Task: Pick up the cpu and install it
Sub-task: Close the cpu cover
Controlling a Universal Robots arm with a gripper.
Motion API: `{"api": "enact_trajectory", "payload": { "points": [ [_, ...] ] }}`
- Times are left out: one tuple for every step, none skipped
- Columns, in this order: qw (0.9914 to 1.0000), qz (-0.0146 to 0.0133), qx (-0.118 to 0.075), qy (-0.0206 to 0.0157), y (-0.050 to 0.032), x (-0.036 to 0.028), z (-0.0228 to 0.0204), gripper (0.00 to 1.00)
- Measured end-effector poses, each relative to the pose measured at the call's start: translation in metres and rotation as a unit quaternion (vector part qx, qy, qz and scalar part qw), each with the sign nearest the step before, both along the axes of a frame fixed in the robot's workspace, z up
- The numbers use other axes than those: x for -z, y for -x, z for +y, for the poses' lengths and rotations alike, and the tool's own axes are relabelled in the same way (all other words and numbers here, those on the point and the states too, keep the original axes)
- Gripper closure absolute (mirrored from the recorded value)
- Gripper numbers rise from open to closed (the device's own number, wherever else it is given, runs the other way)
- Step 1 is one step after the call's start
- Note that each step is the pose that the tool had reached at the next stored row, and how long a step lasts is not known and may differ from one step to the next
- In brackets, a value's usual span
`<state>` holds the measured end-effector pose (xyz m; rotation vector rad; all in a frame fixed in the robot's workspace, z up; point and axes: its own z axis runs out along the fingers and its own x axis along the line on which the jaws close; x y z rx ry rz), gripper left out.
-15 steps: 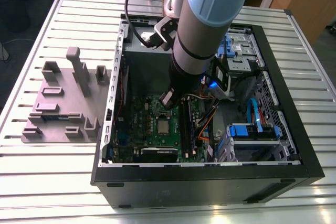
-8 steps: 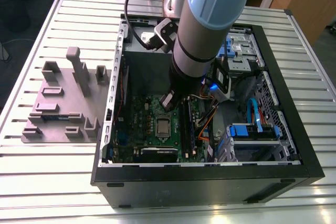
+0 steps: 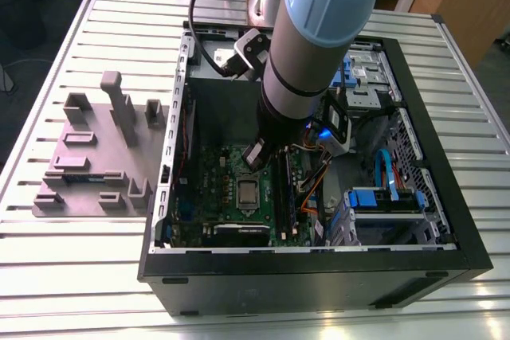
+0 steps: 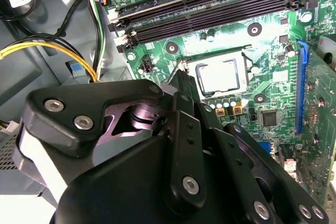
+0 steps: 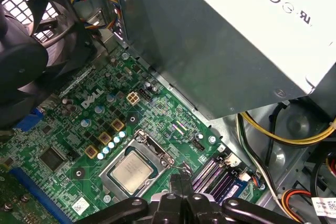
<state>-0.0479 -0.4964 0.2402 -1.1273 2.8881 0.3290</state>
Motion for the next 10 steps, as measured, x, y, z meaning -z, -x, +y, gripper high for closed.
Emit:
{"api": "enact_trajectory", "payload": {
  "points": [
    [1.00000,0.0000,0.000,0.0000,0.0000,0.0000,0.0000,0.90],
    [1.00000,0.0000,0.000,0.0000,0.0000,0.0000,0.0000,0.90],
    [1.00000,0.0000,0.000,0.0000,0.0000,0.0000,-0.0001,0.90],
    [1.00000,0.0000,0.000,0.0000,0.0000,0.0000,-0.0001,0.90],
    [1.00000,0.0000,0.000,0.0000,0.0000,0.0000,-0.0001,0.90],
    [1.00000,0.0000,0.000,0.0000,0.0000,0.0000,-0.0001,0.90],
    [1.00000,0.0000,0.000,0.0000,0.0000,0.0000,-0.0005,0.90],
    [1.00000,-0.0001,0.000,0.0000,0.0005,0.0000,-0.0014,0.90],
    [1.00000,-0.0004,-0.001,0.0000,0.0016,0.0000,-0.0031,0.90],
    [1.00000,-0.0004,-0.001,0.0000,0.0026,0.0000,-0.0046,0.90]
  ]
}}
